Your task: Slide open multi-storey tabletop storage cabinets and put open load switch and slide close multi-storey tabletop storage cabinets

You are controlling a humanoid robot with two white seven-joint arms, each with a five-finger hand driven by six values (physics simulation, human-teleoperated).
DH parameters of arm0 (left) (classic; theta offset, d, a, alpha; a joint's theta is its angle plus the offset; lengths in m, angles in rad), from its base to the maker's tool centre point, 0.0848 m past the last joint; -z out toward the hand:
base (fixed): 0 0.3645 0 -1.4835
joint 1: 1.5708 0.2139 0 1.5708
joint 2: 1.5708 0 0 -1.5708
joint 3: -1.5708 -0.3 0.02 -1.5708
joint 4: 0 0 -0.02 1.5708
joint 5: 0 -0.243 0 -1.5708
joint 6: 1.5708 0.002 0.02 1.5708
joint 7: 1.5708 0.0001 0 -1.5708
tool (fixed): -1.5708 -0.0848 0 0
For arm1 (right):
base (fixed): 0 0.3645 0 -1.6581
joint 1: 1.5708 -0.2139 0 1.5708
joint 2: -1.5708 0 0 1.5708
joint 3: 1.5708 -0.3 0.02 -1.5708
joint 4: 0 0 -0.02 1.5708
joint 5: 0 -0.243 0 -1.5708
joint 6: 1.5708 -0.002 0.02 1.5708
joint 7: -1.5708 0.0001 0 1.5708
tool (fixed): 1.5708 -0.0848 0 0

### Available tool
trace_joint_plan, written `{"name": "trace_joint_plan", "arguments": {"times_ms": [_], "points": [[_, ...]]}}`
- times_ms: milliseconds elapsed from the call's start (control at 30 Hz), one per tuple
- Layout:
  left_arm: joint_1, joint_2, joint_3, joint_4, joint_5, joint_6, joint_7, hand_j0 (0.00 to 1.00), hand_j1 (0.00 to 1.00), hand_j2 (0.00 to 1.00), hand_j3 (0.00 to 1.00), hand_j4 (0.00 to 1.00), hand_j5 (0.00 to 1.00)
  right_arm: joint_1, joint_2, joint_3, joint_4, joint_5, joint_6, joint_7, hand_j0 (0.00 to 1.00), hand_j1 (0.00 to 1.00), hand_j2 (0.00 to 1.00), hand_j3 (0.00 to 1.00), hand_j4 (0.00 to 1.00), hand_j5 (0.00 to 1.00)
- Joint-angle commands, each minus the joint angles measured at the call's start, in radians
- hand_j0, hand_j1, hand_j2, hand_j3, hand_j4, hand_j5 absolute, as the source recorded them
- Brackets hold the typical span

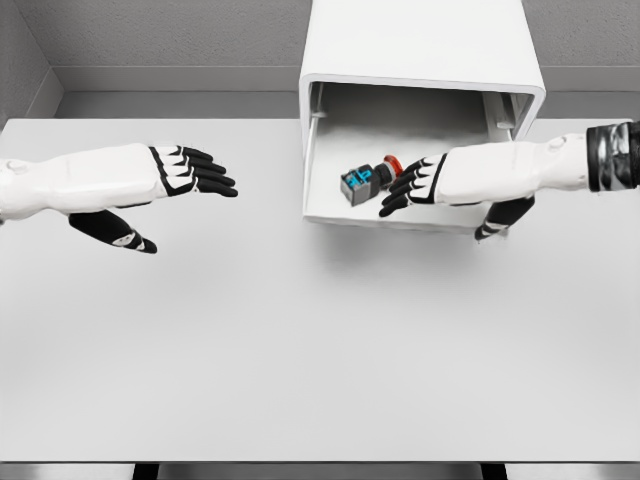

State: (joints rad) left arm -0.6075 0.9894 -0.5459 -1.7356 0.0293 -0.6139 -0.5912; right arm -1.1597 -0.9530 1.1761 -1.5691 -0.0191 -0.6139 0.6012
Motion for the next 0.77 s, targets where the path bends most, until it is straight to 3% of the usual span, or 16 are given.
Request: {"name": "trace_joint_plan", "arguments": {"times_ms": [0,133,233,333,367,433,533,733], "points": [[0.0,0.002,0.001,0.001,0.006,0.003,0.001,1.0,1.0,1.0,1.0,1.0,1.0,-0.002,0.054,-0.015,0.083,0.019,0.003,-0.008,1.0,1.0,1.0,1.0,1.0,1.0],[0.0,0.012,0.0,0.001,0.006,0.003,0.001,1.0,1.0,1.0,1.0,1.0,1.0,-0.008,0.079,-0.018,0.12,0.022,0.003,-0.008,1.0,1.0,1.0,1.0,1.0,1.0],[0.002,0.012,0.0,0.001,0.006,0.003,0.001,1.0,1.0,1.0,1.0,1.0,1.0,0.002,0.05,-0.019,0.037,0.022,0.003,-0.008,1.0,1.0,1.0,1.0,1.0,1.0],[0.006,0.012,0.001,0.002,0.006,0.003,0.001,1.0,1.0,1.0,1.0,1.0,1.0,0.005,-0.039,-0.047,-0.084,0.021,0.003,-0.031,1.0,1.0,1.0,1.0,1.0,1.0],[0.006,0.012,0.001,0.004,0.006,0.003,0.001,1.0,1.0,1.0,1.0,1.0,1.0,0.009,-0.041,-0.042,-0.101,0.021,0.003,-0.035,1.0,1.0,1.0,1.0,1.0,1.0],[0.006,0.014,0.001,0.016,0.006,0.003,0.001,1.0,1.0,1.0,1.0,1.0,1.0,0.035,-0.044,-0.036,-0.109,0.021,0.003,-0.037,1.0,1.0,1.0,1.0,1.0,1.0],[0.008,0.012,0.0,0.021,0.004,0.003,0.001,1.0,1.0,1.0,1.0,1.0,1.0,0.092,-0.119,-0.035,-0.108,0.019,0.003,-0.055,1.0,1.0,1.0,1.0,1.0,1.0],[0.006,0.008,0.0,0.038,0.004,0.003,0.001,1.0,1.0,1.0,1.0,1.0,1.0,0.138,-0.145,-0.023,-0.094,0.018,0.003,-0.052,1.0,1.0,1.0,1.0,1.0,1.0]]}}
